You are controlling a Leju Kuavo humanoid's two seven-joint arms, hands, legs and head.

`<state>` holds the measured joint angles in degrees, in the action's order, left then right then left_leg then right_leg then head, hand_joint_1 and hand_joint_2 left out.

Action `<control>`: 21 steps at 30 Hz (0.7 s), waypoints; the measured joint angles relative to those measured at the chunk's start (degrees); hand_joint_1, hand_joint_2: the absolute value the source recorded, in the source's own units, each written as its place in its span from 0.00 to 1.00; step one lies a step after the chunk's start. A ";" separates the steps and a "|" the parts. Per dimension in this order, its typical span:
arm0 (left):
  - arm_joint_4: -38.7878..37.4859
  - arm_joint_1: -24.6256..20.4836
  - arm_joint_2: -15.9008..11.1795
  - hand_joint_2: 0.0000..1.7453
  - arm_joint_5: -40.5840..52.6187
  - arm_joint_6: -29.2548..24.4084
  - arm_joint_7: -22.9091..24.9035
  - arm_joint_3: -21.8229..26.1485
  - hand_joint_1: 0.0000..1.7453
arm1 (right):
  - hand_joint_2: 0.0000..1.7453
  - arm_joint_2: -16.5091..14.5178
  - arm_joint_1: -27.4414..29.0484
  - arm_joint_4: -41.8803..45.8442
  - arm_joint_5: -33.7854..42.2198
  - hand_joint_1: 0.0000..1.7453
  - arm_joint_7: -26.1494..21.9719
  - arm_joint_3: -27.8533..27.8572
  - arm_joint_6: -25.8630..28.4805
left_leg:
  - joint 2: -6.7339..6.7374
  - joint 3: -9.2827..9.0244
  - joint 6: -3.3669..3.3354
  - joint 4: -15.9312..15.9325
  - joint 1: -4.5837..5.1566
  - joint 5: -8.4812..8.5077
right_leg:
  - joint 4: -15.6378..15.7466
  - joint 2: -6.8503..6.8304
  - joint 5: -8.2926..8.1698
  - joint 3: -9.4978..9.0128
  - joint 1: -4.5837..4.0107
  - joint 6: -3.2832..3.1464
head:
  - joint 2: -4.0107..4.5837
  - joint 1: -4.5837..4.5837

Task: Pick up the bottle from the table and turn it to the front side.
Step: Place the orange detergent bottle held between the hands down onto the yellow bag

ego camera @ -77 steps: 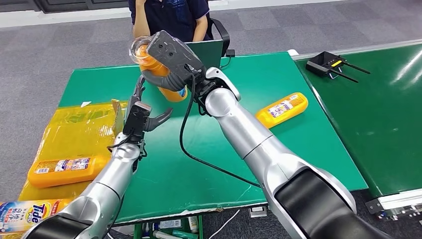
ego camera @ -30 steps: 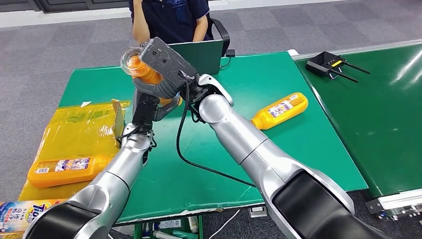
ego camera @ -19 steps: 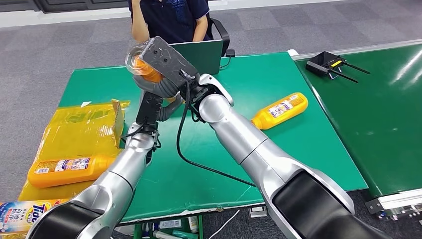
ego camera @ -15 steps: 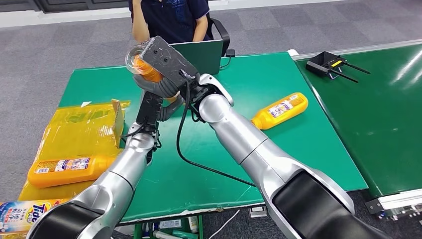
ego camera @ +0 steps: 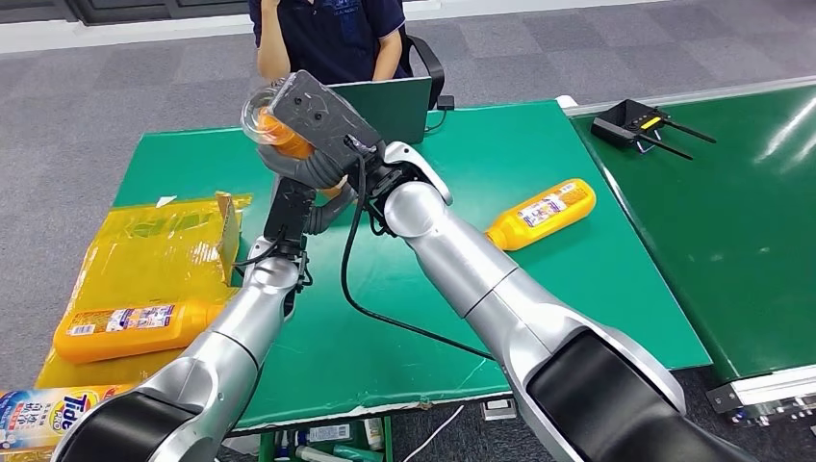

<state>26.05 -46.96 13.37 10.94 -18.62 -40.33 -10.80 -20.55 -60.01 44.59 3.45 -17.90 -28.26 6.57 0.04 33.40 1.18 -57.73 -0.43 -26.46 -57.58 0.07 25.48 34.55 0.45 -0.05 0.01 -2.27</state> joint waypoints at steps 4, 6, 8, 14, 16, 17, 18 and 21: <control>-0.33 -0.01 -0.08 1.00 0.44 -0.49 0.06 0.71 1.00 | 1.00 0.00 -0.01 0.07 -0.13 0.00 0.09 0.00 -0.25 | 0.00 0.00 0.00 0.00 0.00 0.00 | 0.00 0.00 0.00 0.00 0.00 0.00 | 0.01 0.00; -0.61 -0.01 -0.20 1.00 0.73 -0.92 0.09 1.12 1.00 | 1.00 0.00 -0.01 0.11 -0.32 0.00 0.09 0.00 -0.20 | 0.00 0.00 0.00 0.00 0.00 0.00 | 0.00 0.00 0.00 0.00 0.00 0.00 | 0.00 0.01; -0.84 -0.02 -0.36 1.00 1.20 -1.48 0.11 1.59 1.00 | 1.00 0.00 0.02 0.13 -0.83 0.00 0.09 0.00 -0.12 | 0.00 0.00 0.00 0.00 -0.01 0.00 | 0.00 0.00 0.00 0.00 -0.01 0.00 | -0.01 0.01; -1.25 -0.16 -1.07 1.00 2.39 -2.12 0.11 2.71 1.00 | 1.00 0.00 0.42 0.28 -2.87 0.00 0.02 0.25 -0.14 | 0.01 0.00 0.00 0.00 0.00 0.00 | 0.00 0.00 0.00 0.00 -0.01 0.00 | -0.01 -0.01; -1.28 -0.18 -1.23 1.00 2.50 -2.12 0.11 2.96 1.00 | 1.00 0.00 0.54 0.34 -2.93 0.00 0.02 0.37 -0.14 | 0.00 0.00 0.00 0.00 0.00 0.00 | 0.00 0.00 0.00 0.00 -0.01 0.00 | -0.01 -0.01; -1.31 -0.20 -1.30 1.00 2.54 -2.12 0.11 3.08 1.00 | 1.00 0.00 0.59 0.35 -2.93 0.00 0.02 0.41 -0.14 | 0.00 0.00 0.00 0.00 0.00 0.00 | 0.00 0.00 0.00 0.00 -0.01 0.00 | -0.01 -0.01; -1.34 -0.22 -1.34 1.00 2.55 -2.12 0.11 3.18 1.00 | 1.00 0.00 0.64 0.35 -2.93 0.00 0.02 0.43 -0.14 | 0.00 0.00 0.00 0.00 0.00 0.00 | 0.00 0.00 0.00 0.00 0.00 0.00 | -0.01 -0.01; -1.43 -0.28 -1.50 1.00 2.64 -2.19 0.11 3.32 1.00 | 1.00 0.00 0.78 0.36 -3.03 0.00 0.02 0.50 -0.15 | 0.00 0.00 0.00 0.00 0.00 0.00 | 0.00 0.00 0.00 0.00 0.00 0.00 | -0.01 -0.01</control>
<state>24.62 -47.24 11.87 13.58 -20.81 -40.22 -7.48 -20.55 -59.22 44.94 0.42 -17.88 -27.76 6.42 0.04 33.40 1.18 -57.73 -0.44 -26.46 -57.58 0.08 25.48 34.55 0.44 -0.05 0.00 -2.27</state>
